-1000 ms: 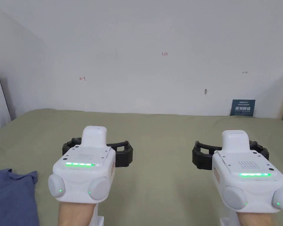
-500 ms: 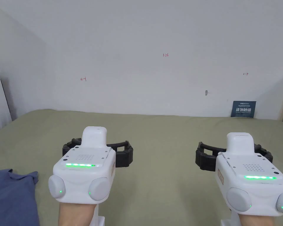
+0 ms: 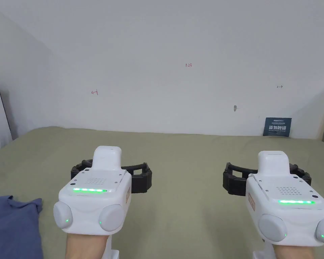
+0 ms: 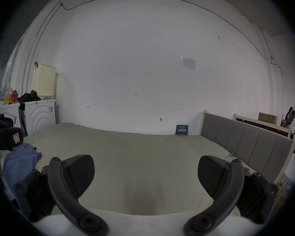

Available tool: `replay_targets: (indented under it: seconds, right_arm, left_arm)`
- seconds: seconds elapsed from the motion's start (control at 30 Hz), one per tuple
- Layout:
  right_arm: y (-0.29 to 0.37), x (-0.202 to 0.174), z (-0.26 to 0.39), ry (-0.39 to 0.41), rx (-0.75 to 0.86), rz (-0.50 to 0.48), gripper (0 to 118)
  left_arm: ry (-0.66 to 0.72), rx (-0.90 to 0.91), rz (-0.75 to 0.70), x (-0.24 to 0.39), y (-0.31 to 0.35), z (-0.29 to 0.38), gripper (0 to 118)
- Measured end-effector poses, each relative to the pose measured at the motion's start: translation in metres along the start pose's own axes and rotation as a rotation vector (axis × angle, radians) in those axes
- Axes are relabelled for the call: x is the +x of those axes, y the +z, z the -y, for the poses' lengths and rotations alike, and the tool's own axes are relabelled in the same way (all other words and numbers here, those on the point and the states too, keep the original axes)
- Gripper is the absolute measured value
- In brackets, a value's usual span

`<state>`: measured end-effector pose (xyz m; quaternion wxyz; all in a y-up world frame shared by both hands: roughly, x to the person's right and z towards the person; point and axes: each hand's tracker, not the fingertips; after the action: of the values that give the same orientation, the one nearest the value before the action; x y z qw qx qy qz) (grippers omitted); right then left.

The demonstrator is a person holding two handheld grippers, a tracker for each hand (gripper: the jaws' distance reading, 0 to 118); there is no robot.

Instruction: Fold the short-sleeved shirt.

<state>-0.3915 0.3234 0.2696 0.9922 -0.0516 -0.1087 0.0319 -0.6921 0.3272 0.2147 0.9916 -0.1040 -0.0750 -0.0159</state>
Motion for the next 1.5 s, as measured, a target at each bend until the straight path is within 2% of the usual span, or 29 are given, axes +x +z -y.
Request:
replay_targets:
  seconds: [0.27, 0.3, 0.33, 0.37, 0.4, 0.47, 0.5, 0.57, 0.77, 0.97, 1.07, 1.27, 1.5]
  right_arm:
    - [-0.002, 0.001, 0.0, -0.003, -0.011, 0.0, 118]
    - [-0.002, 0.001, -0.001, -0.004, -0.012, 0.002, 114]
    - [-0.002, 0.001, -0.001, -0.002, -0.015, 0.007, 103]
    - [-0.001, 0.001, -0.001, 0.0, -0.016, 0.012, 74]
    - [0.0, 0.0, -0.002, 0.008, -0.018, 0.013, 11]
    - [0.0, -0.002, -0.001, 0.025, -0.019, 0.026, 7]
    - [-0.001, 0.0, 0.003, 0.009, -0.023, 0.08, 7]
    - [0.0, 0.002, 0.008, 0.006, -0.035, 0.033, 7]
    - [0.004, 0.002, 0.013, 0.01, -0.027, 0.056, 7]
    - [-0.001, -0.005, 0.008, 0.021, -0.034, 0.032, 7]
    - [-0.007, -0.021, 0.009, 0.024, -0.045, -0.003, 7]
    - [-0.02, -0.089, 0.01, 0.016, -0.05, -0.172, 7]
    - [-0.021, -0.209, 0.005, 0.004, -0.052, -0.445, 7]
  left_arm:
    - [-0.009, -0.002, -0.004, 0.002, 0.003, -0.001, 118]
    - [-0.01, -0.001, -0.007, 0.002, 0.003, -0.001, 111]
    - [-0.016, -0.002, -0.01, 0.002, 0.003, -0.001, 93]
    - [-0.023, -0.005, -0.012, 0.002, 0.002, 0.0, 56]
    - [-0.029, -0.003, -0.013, 0.002, 0.002, 0.0, 0]
    - [-0.033, -0.008, -0.026, 0.003, 0.0, 0.002, 0]
    - [-0.011, -0.008, -0.033, 0.002, 0.0, 0.001, 0]
    - [-0.009, -0.028, -0.013, -0.005, 0.0, -0.001, 0]
    - [-0.02, -0.023, -0.018, -0.01, 0.0, -0.002, 0]
    - [-0.01, -0.038, -0.038, -0.024, -0.001, -0.001, 0]
    - [-0.007, -0.037, -0.08, -0.041, 0.004, 0.001, 0]
    - [0.018, -0.055, -0.259, -0.114, 0.031, 0.003, 0]
    - [0.034, -0.08, -0.517, -0.211, 0.091, 0.016, 0]
